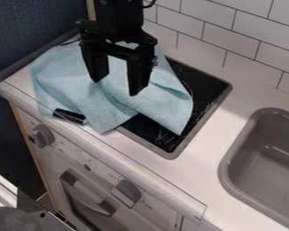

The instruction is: Move the cloth from the top left to the right

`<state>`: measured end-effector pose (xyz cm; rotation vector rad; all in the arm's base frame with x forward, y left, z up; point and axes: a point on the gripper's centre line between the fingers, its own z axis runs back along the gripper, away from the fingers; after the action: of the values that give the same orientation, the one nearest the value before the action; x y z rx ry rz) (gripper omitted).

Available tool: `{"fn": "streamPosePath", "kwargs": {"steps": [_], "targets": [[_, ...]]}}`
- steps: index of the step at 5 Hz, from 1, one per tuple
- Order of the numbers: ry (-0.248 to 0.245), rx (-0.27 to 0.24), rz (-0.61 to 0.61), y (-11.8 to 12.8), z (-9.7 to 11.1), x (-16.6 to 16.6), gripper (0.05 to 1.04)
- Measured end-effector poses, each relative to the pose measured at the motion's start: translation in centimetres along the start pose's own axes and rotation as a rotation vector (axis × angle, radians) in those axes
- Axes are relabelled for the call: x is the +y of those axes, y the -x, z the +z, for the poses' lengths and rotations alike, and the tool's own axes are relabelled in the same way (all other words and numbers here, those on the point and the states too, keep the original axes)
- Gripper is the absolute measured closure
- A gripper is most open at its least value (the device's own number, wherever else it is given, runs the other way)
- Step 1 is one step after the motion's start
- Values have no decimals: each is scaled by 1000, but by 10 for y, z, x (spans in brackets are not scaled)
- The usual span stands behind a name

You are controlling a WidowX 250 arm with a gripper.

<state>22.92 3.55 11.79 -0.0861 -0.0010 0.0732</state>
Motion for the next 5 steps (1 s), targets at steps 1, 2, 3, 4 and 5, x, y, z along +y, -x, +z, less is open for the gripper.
{"fn": "streamPosePath", "kwargs": {"steps": [1, 2, 3, 4, 5], "targets": [[8, 25, -10, 1, -6, 0, 83], [33, 39, -143, -27, -6, 13, 83], [2, 34, -218, -58, 3, 36, 83], [23, 23, -431, -98, -15, 70, 83], [27, 32, -575, -129, -35, 102, 83]]}}
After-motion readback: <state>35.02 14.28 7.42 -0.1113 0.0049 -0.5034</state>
